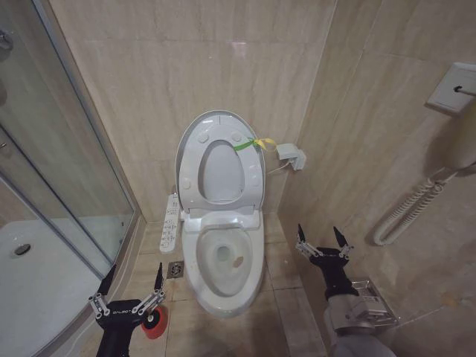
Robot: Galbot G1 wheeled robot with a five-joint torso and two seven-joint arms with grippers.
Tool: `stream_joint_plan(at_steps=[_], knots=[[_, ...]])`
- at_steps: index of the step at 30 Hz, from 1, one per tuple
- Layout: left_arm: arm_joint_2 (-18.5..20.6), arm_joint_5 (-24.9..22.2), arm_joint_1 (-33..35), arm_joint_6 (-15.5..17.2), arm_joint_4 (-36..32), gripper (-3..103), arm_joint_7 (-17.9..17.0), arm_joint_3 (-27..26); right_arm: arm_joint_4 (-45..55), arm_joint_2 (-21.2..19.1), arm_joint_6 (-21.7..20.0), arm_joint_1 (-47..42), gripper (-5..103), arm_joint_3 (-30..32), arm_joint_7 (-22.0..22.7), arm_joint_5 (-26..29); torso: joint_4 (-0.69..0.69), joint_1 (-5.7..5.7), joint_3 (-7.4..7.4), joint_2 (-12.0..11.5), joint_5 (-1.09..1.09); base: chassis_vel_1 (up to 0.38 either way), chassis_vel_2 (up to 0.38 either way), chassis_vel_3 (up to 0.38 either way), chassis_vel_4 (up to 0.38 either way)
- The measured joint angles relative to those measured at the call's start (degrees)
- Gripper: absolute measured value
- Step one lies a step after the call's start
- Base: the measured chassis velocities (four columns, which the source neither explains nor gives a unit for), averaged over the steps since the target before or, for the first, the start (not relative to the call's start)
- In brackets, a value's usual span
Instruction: Open the toilet lid, clean the toilet bowl with a toilet brush, close the toilet lid, and flush.
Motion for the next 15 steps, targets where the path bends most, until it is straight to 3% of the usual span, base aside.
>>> stream_joint_plan(at_steps=[15], knots=[[0.0, 0.0, 0.0, 0.0, 0.0, 100, 0.0, 0.0, 0.01, -0.02, -0.05, 0.01, 100, 0.06, 0.01, 0.01, 0.0, 0.0, 0.0, 0.0, 0.0, 0.0, 0.0, 0.0, 0.0]])
